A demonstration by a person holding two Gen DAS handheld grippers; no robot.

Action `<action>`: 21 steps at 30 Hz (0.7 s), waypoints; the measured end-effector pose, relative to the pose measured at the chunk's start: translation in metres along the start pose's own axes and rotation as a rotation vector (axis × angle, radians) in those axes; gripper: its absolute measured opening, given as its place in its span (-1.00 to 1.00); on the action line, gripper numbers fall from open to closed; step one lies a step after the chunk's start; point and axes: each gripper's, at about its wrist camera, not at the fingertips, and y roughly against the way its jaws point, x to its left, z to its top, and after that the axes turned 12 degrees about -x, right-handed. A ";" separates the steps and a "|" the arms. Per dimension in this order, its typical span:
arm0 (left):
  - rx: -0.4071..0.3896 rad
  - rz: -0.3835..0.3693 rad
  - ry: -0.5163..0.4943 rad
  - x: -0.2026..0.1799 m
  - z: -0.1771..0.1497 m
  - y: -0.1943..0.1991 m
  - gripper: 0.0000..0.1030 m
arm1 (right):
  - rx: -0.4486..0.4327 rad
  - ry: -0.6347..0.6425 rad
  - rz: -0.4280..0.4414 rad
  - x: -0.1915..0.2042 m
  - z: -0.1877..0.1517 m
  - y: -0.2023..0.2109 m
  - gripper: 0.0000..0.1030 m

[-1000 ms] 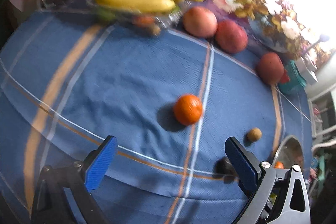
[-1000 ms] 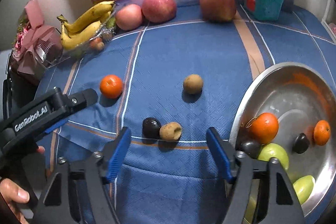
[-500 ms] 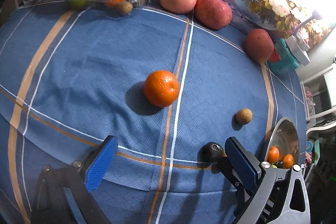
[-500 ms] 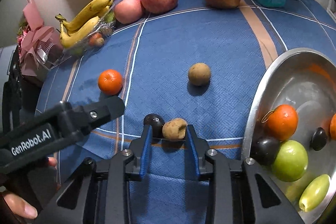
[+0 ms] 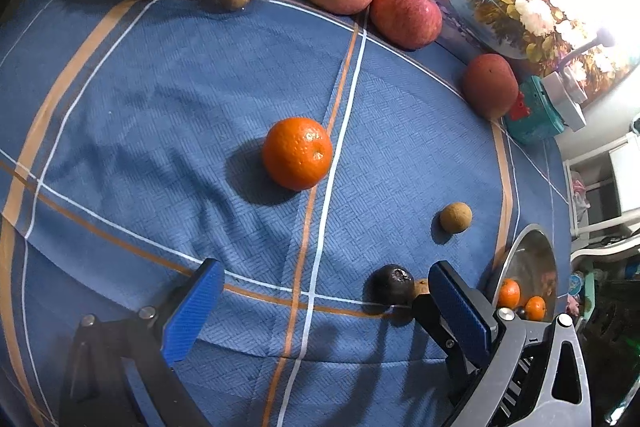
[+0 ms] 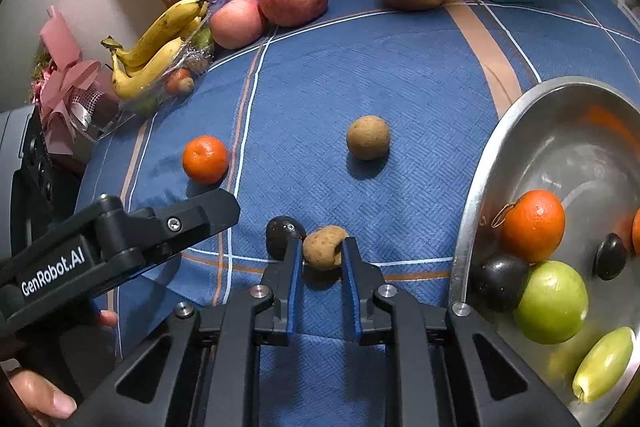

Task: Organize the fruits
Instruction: 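Close the right tool on a brown kiwi while the left tool closes on a dark plum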

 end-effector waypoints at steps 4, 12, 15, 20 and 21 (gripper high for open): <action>-0.001 -0.015 0.018 -0.001 -0.001 0.000 0.98 | -0.001 0.002 0.000 -0.001 0.000 0.002 -0.63; -0.007 -0.034 0.014 -0.006 -0.002 0.001 0.95 | -0.007 -0.004 -0.008 -0.004 0.002 0.008 -0.64; -0.003 -0.033 -0.006 -0.011 -0.004 0.000 0.87 | -0.011 -0.025 -0.009 -0.009 0.003 0.009 -0.65; 0.001 -0.046 -0.015 -0.019 -0.006 -0.003 0.66 | -0.024 -0.048 -0.033 -0.017 0.006 0.015 -0.65; 0.001 -0.054 -0.013 -0.020 -0.005 -0.003 0.57 | -0.022 -0.053 -0.032 -0.018 0.006 0.016 -0.65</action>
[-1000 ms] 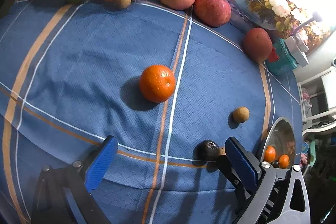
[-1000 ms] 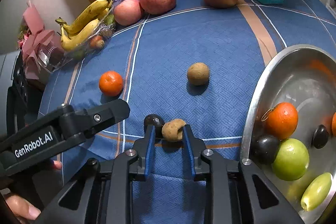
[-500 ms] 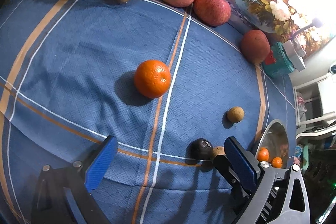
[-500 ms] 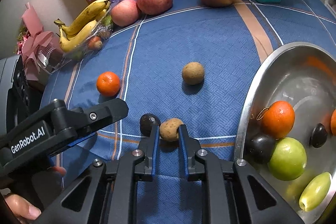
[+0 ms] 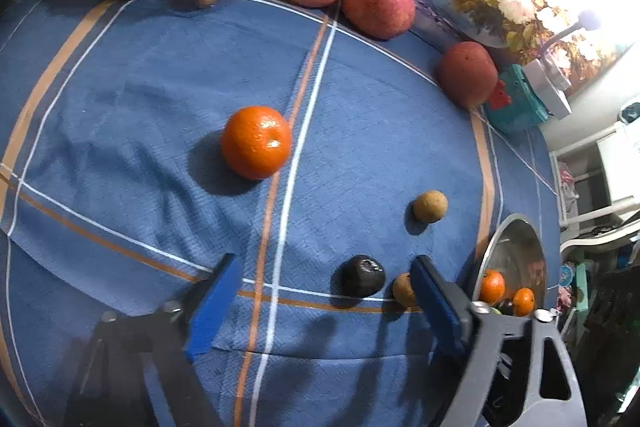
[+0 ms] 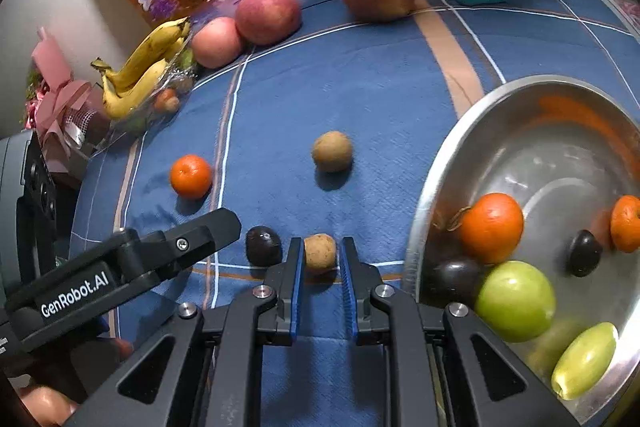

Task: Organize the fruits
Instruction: 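Close the right tool on a brown kiwi while the left tool closes on a dark plum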

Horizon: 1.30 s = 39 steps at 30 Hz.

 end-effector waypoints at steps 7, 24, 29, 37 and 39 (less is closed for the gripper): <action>0.018 -0.063 0.014 -0.009 -0.002 -0.005 0.01 | 0.014 -0.005 0.014 0.001 -0.001 -0.002 -0.65; 0.032 -0.062 0.012 -0.015 -0.007 -0.020 -0.35 | 0.025 -0.007 0.025 -0.001 -0.002 -0.003 -0.64; 0.026 -0.042 0.002 -0.017 -0.007 -0.022 -0.46 | 0.029 -0.005 0.028 -0.001 -0.003 -0.003 -0.64; -0.016 -0.033 0.022 -0.004 0.001 -0.009 -0.53 | 0.037 -0.004 0.032 0.000 -0.003 -0.005 -0.48; -0.025 -0.032 0.035 0.003 0.003 -0.005 -0.53 | 0.042 -0.006 0.026 0.000 -0.003 -0.008 -0.41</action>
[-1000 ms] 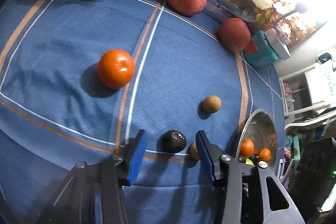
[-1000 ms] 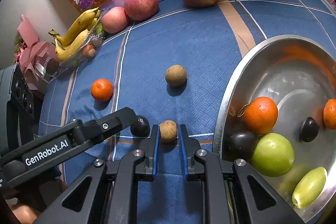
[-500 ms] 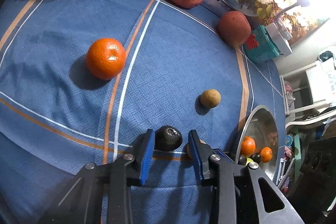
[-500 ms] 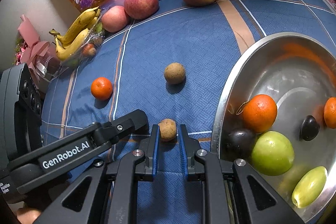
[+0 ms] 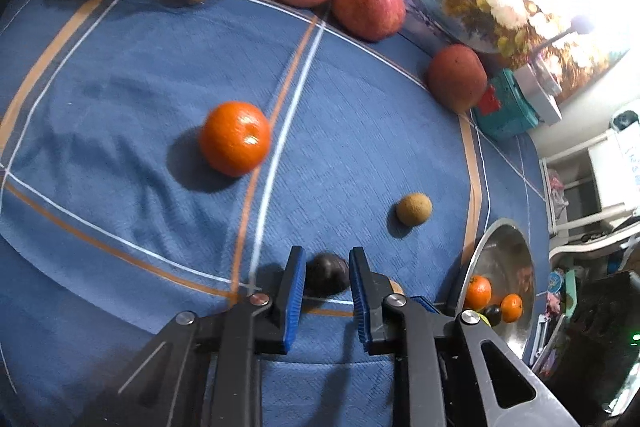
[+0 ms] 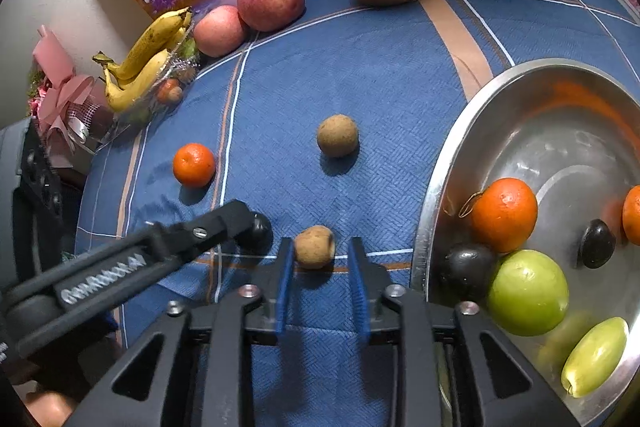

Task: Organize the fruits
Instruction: 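Close the right tool on a brown kiwi while the left tool closes on a dark plum, then carry the kiwi and plum into the basin and open both tools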

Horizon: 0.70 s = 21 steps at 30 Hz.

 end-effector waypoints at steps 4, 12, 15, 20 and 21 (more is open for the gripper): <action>-0.006 -0.001 0.022 0.009 0.003 0.004 -0.53 | 0.002 -0.006 0.006 0.003 0.000 -0.003 -0.41; 0.006 -0.023 0.050 0.011 0.003 0.003 -0.52 | -0.002 0.033 -0.009 0.011 -0.001 -0.006 -0.41; 0.002 -0.023 0.054 0.012 0.004 0.004 -0.52 | -0.004 0.045 -0.002 0.014 -0.001 -0.007 -0.42; 0.017 -0.036 0.051 0.011 0.003 0.001 -0.51 | -0.011 0.052 0.002 0.015 0.000 -0.004 -0.50; 0.023 -0.034 0.049 0.010 0.002 0.000 -0.51 | -0.017 0.054 0.002 0.015 0.001 -0.002 -0.50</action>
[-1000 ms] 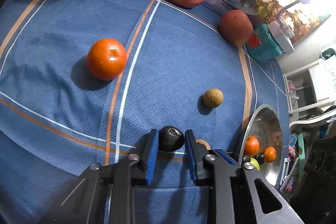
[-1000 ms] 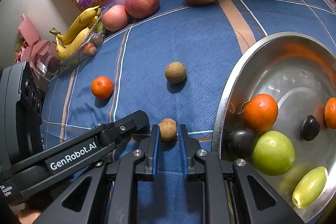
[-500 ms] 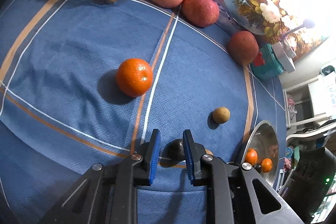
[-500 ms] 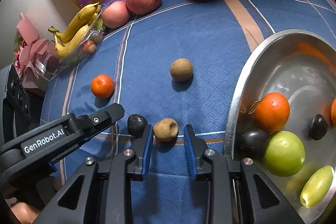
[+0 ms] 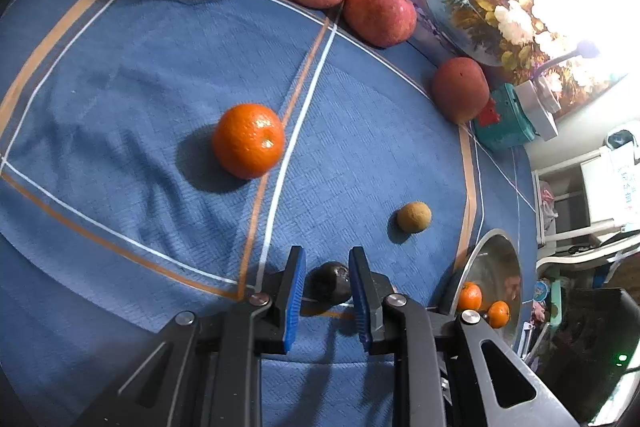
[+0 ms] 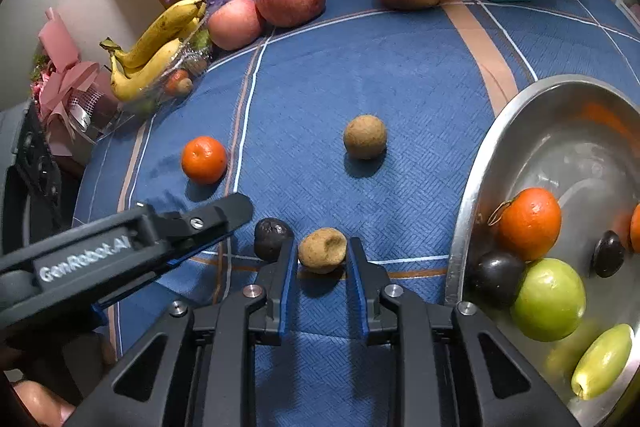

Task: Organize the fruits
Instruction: 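Carry the kiwi and plum into the basin and open both tools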

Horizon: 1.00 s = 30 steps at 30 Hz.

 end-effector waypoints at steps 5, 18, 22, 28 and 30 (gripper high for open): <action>0.013 0.017 -0.019 -0.005 -0.002 -0.005 -0.33 | -0.010 0.030 -0.017 0.002 0.005 0.012 -0.50; 0.025 0.079 -0.087 -0.022 -0.013 -0.019 -0.31 | 0.066 0.032 -0.098 -0.006 -0.004 0.018 -0.50; 0.017 0.103 -0.125 -0.031 -0.016 -0.020 -0.32 | 0.065 0.028 -0.097 -0.007 -0.003 0.022 -0.50; 0.010 0.109 -0.163 -0.046 -0.025 -0.024 -0.34 | 0.074 0.018 -0.097 -0.011 -0.003 0.023 -0.50; 0.003 0.117 -0.178 -0.051 -0.026 -0.025 -0.41 | 0.075 0.011 -0.095 -0.013 -0.002 0.023 -0.50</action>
